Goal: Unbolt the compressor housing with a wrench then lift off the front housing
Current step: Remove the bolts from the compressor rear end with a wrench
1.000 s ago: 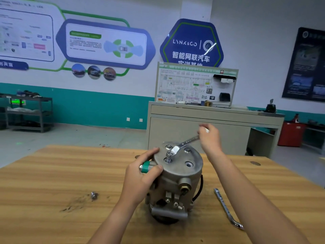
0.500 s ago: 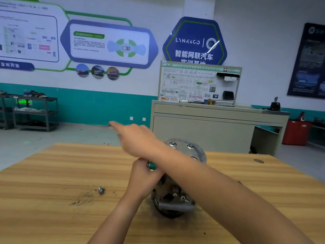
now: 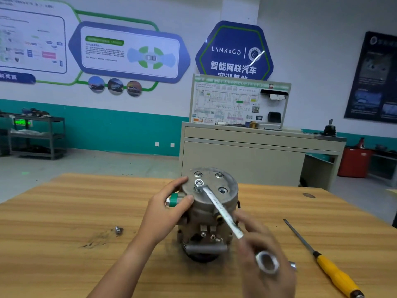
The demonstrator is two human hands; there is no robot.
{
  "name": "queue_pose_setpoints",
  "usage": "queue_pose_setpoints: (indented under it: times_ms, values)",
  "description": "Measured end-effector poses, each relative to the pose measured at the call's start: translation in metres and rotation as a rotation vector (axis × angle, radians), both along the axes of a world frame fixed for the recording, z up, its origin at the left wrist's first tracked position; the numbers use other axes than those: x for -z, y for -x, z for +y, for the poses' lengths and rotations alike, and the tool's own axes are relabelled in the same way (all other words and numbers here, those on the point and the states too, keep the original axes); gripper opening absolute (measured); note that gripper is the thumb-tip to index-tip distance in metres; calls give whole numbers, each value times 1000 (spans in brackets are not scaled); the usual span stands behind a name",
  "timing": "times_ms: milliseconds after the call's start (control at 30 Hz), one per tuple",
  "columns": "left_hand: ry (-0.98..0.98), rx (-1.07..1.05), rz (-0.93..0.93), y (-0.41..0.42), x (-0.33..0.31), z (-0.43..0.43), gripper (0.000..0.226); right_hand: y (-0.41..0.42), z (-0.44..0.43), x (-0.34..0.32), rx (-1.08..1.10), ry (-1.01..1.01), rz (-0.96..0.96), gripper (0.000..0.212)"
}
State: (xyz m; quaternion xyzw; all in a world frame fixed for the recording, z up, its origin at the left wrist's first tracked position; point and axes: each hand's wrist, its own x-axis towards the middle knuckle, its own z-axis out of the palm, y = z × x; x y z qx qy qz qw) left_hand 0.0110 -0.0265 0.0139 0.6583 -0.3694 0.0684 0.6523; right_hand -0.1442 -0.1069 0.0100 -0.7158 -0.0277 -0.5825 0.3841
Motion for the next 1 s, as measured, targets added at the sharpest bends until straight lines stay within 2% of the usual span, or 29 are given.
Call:
queue_pose_setpoints:
  times_ms: [33,100,133,200,367,600,733,900,1000]
  values:
    - [-29,-9,-14,0,-3,2,28,2,-8,6,-4,-189,-113,8]
    - [-97,-59,-42,0,-8,4,23,7,-18,6,-41,-458,-110,19]
    - [-135,-86,-70,2,-12,4,23,7,-27,0,-146,-577,-90,28]
    - [-223,-151,-148,7,-20,2,25,8,-35,-13,-260,-709,-40,31]
    - [-324,-210,-198,19,-33,-11,34,5,-35,-28,-319,-855,-105,26]
    - [-342,-223,-214,23,-35,-14,24,2,-32,-38,-362,-954,-173,23]
    - [-175,-201,-229,22,-36,-16,15,-4,-38,-40,-389,-1007,-214,20]
    - [211,-144,42,7,-38,15,27,-13,-43,-32,-395,-1042,-187,20]
    - [124,-223,115,-22,-21,57,23,-15,-46,-23,-399,-1078,-167,20]
